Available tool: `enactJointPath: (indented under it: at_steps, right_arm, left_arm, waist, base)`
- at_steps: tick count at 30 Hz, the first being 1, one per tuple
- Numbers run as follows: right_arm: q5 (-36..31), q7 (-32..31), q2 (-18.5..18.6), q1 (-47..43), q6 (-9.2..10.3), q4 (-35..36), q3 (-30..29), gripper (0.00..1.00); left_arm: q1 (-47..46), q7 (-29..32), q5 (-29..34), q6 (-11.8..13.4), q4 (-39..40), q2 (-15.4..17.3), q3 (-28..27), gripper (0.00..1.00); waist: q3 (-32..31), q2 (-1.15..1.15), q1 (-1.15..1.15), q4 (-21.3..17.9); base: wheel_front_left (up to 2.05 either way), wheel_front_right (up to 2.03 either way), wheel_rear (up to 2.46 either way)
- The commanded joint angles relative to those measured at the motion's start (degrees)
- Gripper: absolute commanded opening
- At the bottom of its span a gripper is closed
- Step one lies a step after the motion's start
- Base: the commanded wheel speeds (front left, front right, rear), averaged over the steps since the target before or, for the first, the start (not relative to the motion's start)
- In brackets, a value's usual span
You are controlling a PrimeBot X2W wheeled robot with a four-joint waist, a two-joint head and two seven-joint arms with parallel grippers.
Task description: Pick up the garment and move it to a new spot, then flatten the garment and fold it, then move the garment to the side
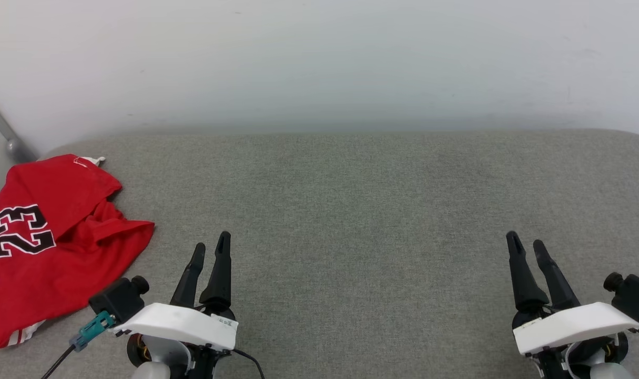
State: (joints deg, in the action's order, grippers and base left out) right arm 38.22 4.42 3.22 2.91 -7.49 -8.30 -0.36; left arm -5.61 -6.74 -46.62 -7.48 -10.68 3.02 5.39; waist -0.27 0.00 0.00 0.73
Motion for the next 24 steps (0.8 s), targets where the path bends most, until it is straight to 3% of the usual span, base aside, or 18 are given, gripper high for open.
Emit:
enactJointPath:
  at_steps: [1,12,24]
  right_arm:
    - [-2.11,-0.16,-0.09,0.28,0.00,0.88,0.03,1.00]
    - [-10.47,-1.30,-0.29,-0.54,0.00,2.76,0.27,1.00]
    - [-17.69,-1.90,-0.36,-1.52,0.00,4.34,0.32,1.00]
  left_arm:
    - [-1.30,-0.50,2.20,-0.01,0.35,0.22,0.28,1.00]
    - [-1.50,-2.20,14.93,0.09,-0.19,0.32,0.49,1.00]
    - [-1.33,-3.85,24.30,0.46,-0.28,0.37,0.77,1.00]
  waist:
    - [0.01,0.00,0.00,0.01]
    - [0.11,0.00,0.00,0.13]
    - [0.22,0.00,0.00,0.35]
  base:
    - [0.00,0.00,0.00]
    - [0.00,0.00,0.00]
    - [0.00,0.00,0.00]
